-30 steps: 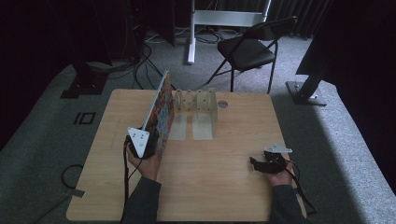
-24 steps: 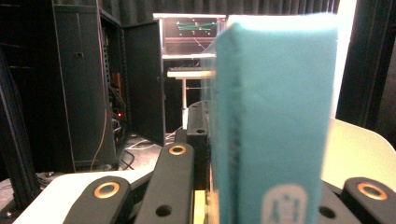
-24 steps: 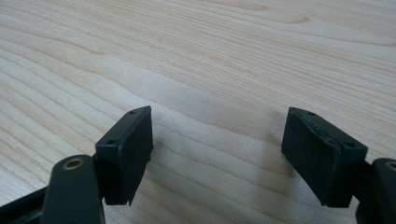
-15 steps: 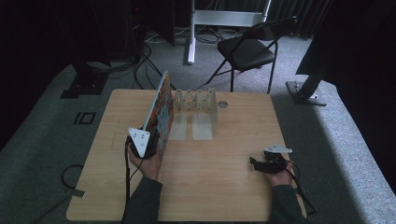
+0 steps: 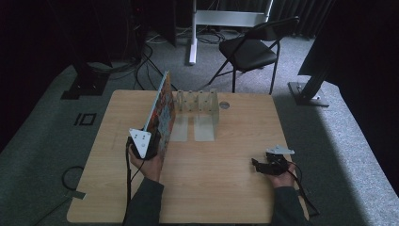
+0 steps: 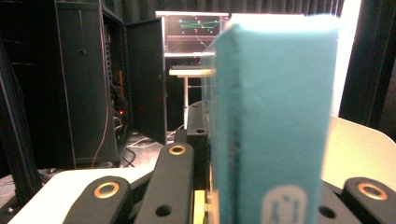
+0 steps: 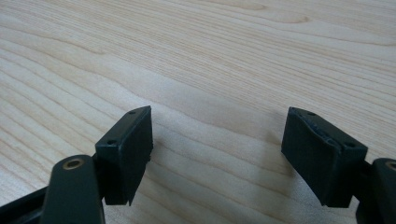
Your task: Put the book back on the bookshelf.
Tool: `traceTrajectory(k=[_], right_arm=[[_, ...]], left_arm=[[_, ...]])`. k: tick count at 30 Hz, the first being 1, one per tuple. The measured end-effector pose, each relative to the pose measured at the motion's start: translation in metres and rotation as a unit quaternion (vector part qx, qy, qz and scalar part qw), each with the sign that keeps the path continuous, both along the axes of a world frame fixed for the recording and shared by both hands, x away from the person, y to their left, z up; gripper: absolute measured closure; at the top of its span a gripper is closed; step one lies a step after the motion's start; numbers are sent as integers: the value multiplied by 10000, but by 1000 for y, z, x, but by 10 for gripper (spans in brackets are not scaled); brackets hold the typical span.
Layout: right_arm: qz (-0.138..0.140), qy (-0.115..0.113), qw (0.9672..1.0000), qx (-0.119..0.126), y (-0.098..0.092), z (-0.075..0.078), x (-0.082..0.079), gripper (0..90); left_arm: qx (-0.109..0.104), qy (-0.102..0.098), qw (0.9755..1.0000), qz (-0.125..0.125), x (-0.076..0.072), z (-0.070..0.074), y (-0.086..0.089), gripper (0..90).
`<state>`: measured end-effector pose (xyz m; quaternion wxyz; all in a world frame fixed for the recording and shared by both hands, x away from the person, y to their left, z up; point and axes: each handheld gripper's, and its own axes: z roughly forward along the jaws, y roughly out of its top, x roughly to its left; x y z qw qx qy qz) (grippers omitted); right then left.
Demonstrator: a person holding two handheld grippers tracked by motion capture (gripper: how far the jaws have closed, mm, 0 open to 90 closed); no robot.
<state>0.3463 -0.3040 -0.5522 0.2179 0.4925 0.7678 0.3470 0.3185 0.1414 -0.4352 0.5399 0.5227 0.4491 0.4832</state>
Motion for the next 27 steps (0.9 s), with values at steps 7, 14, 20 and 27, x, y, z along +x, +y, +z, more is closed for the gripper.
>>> traceTrajectory(k=[7, 14, 20, 27], right_arm=[[0, 0, 10000, 0, 0, 0, 0, 246], [-1, 0, 10000, -1, 0, 0, 0, 246], [0, 0, 10000, 1, 0, 0, 0, 246], [-1, 1, 10000, -1, 0, 0, 0, 245]], left_arm=[[-22, 1, 9999, 99, -1, 0, -2, 802], [46, -22, 9998, 172, -1, -1, -4, 800], [14, -17, 9998, 201, -1, -1, -3, 798], [26, -42, 9997, 247, -2, -2, -4, 795]])
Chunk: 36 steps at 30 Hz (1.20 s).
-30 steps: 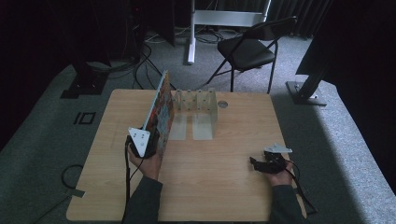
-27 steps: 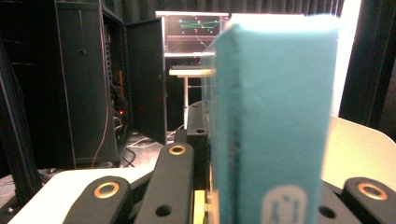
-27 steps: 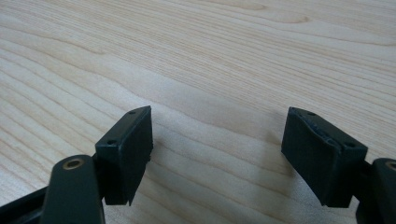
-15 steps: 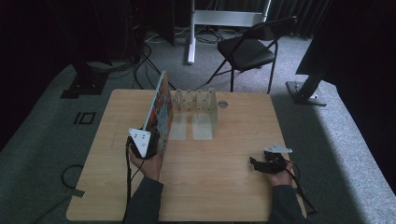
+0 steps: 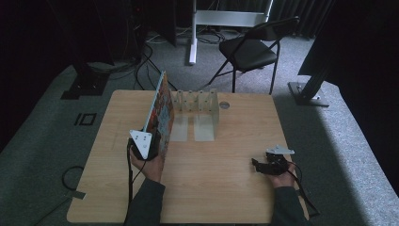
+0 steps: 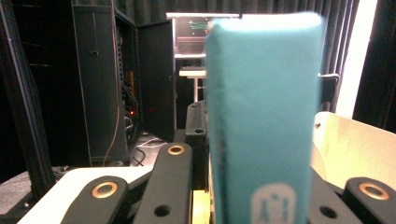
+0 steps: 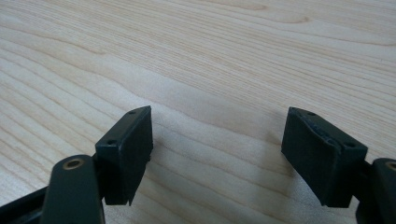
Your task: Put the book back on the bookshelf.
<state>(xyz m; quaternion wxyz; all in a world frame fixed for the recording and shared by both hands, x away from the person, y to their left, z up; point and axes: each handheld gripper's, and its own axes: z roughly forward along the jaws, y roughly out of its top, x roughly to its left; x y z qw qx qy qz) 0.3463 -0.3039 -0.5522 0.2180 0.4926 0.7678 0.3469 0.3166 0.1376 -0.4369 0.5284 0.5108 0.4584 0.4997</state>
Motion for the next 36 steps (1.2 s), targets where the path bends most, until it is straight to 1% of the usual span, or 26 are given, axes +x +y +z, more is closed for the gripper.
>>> traceTrajectory(k=[9, 19, 24, 28, 33, 36], right_arm=[[2, -1, 10000, 0, 0, 0, 0, 245], [1, -1, 10000, 0, 0, 0, 0, 245], [1, -1, 10000, -1, 0, 0, 0, 245], [1, -1, 10000, 0, 0, 0, 0, 245], [2, -1, 10000, -1, 0, 0, 0, 246], [1, -1, 10000, 0, 0, 0, 0, 245]], left_arm=[[32, -33, 10000, -24, 0, -1, 1, 790], [29, -24, 10000, -61, 0, -1, 1, 787], [13, -24, 10000, -76, 0, -1, 2, 783], [-45, -82, 9999, -117, -1, -1, 3, 774], [-49, -108, 9998, -142, -2, -1, 4, 760], [-72, -85, 9997, -221, -3, -1, 6, 735]])
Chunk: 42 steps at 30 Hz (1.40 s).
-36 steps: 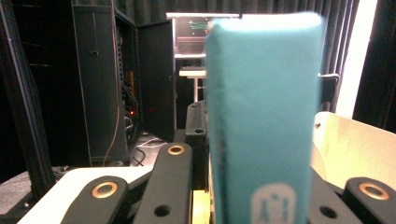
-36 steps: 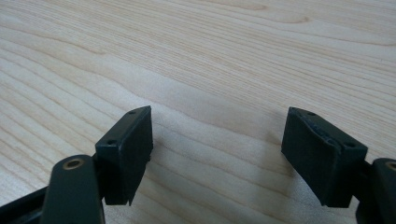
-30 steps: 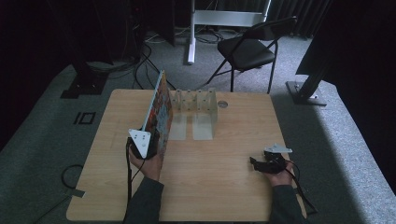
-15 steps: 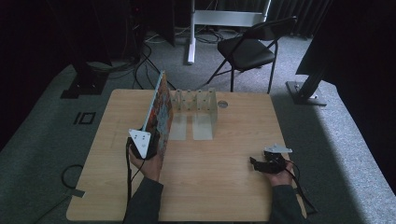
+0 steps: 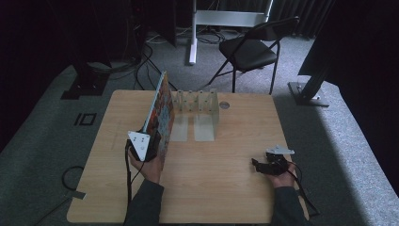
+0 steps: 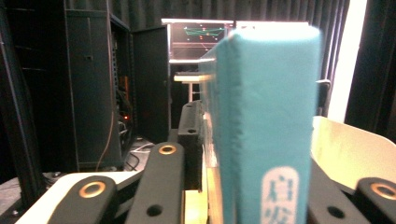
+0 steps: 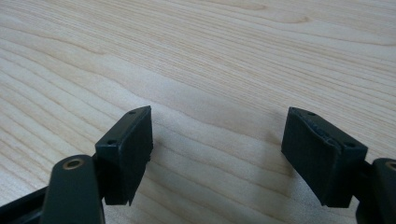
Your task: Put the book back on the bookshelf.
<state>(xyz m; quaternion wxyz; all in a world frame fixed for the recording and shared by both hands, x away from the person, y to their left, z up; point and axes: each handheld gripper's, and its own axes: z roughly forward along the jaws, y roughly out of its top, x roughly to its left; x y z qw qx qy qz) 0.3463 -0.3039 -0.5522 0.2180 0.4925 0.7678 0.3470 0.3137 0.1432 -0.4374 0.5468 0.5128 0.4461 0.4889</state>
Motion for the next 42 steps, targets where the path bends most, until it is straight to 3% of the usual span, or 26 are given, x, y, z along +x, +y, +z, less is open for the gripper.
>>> traceTrajectory(k=[16, 23, 28, 35, 38, 42], right_arm=[[0, 0, 10000, -1, 0, 0, 0, 246], [0, 0, 10000, -1, 0, 0, 0, 245], [-2, 0, 10000, 0, 0, 0, 0, 246], [-1, 0, 10000, 0, 0, 0, 0, 245], [0, 1, 10000, -1, 0, 0, 0, 245], [0, 0, 10000, -1, 0, 0, 0, 246]], left_arm=[[-61, 231, 9996, -164, -3, 1, 7, 642], [-23, 401, 9980, -490, -7, 1, 11, 600], [-10, 445, 9976, -537, -9, 1, 14, 576], [69, 596, 9951, -788, -11, 3, 19, 529], [201, 699, 9935, -877, -12, 4, 20, 500], [262, 717, 9921, -998, -15, 5, 23, 480]])
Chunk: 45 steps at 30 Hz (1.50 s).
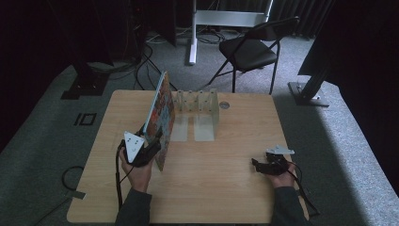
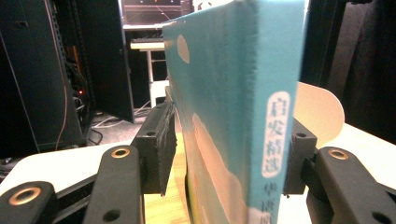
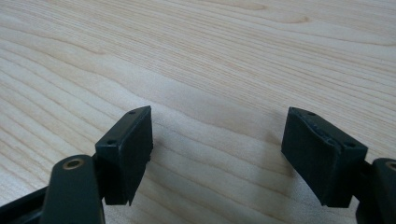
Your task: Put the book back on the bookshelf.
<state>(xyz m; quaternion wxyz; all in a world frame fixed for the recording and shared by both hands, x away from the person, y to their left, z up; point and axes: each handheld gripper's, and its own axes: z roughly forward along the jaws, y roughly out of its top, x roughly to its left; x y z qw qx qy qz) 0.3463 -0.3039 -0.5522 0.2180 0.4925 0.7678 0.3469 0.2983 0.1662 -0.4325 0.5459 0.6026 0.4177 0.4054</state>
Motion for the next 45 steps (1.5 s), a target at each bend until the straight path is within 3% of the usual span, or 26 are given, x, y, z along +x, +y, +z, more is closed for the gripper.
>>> traceTrajectory(k=[4, 18, 30, 38, 45], right_arm=[[-2, 0, 10000, 0, 0, 0, 0, 245], [-2, 0, 10000, -1, 0, 0, 0, 246], [-2, 0, 10000, -1, 0, 0, 0, 246], [-2, 0, 10000, 0, 0, 0, 0, 246], [-1, 0, 10000, -2, 0, 0, 0, 245]], left_arm=[[5, -28, 9999, -110, -1, 1, 3, 465], [132, 143, 9982, -575, -8, -4, 11, 435], [189, 310, 9972, -654, -14, -20, 19, 435], [378, 394, 9948, -863, -18, -19, 19, 432], [384, 508, 9933, -961, -23, -28, 26, 429]])
